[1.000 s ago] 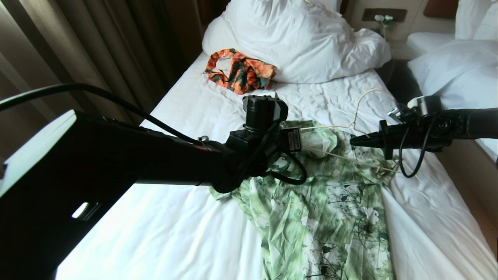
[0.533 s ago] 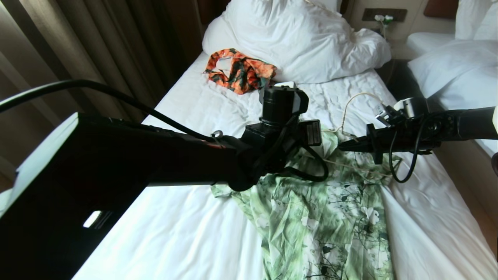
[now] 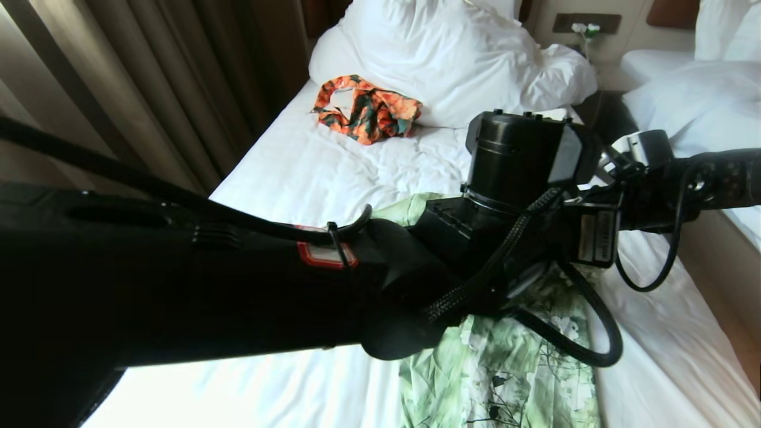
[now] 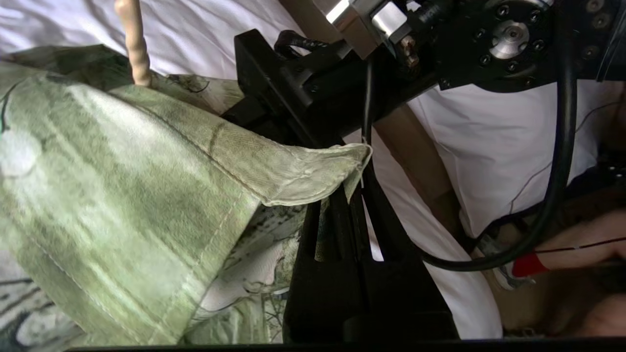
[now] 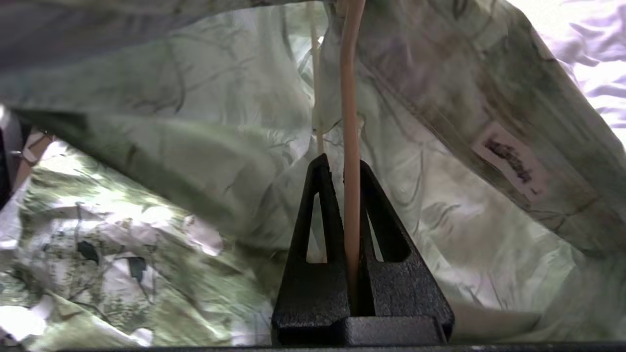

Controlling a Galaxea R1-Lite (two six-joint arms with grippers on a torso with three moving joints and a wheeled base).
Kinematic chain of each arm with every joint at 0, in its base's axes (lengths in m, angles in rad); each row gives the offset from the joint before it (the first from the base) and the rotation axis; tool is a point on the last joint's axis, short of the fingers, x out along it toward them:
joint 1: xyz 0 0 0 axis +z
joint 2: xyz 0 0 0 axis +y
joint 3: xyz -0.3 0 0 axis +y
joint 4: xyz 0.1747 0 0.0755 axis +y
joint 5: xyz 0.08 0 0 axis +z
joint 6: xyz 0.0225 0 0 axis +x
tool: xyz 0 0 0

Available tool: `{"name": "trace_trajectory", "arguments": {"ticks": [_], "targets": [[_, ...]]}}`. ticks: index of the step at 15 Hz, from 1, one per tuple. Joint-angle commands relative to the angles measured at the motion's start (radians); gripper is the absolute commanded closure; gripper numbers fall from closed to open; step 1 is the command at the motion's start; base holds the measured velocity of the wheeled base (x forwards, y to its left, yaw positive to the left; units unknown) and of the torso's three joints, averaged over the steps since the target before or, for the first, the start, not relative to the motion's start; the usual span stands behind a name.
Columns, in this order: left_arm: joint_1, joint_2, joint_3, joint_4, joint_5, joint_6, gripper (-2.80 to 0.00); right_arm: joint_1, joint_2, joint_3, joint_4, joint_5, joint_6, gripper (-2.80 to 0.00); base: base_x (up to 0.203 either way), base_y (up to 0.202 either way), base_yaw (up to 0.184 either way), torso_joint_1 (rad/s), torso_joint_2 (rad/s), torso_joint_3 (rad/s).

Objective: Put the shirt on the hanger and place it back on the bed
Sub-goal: Hook one side of the shirt onto the hanger

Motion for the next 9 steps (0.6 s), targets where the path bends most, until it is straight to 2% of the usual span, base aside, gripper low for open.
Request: {"name": "trace_trajectory", "arguments": {"ticks": [1, 3, 5, 9], "targets": [[-0.038, -0.043, 0.003, 0.001, 0.001, -0.003, 0.0, 0.014, -0.086, 0.059, 0.001, 0.013, -0.006, 0.0, 0.0, 0.0, 0.0, 0.0, 0.0, 0.0], [-0.08, -0.053, 0.01, -0.001, 0.022, 0.001, 0.0, 0.03, -0.138, 0.114, -0.001, 0.025, -0.007, 0.0, 0.0, 0.0, 0.0, 0.0, 0.0, 0.0], [-0.101, -0.058, 0.006, 0.002, 0.046, 0.058, 0.0, 0.047, -0.187, 0.156, 0.0, 0.035, -0.008, 0.0, 0.0, 0.0, 0.0, 0.0, 0.0, 0.0], [-0.106, -0.139, 0.084, 0.001, 0.058, 0.082, 0.0, 0.047, -0.297, 0.251, 0.002, 0.046, -0.006, 0.0, 0.0, 0.0, 0.0, 0.0, 0.0, 0.0]]}}
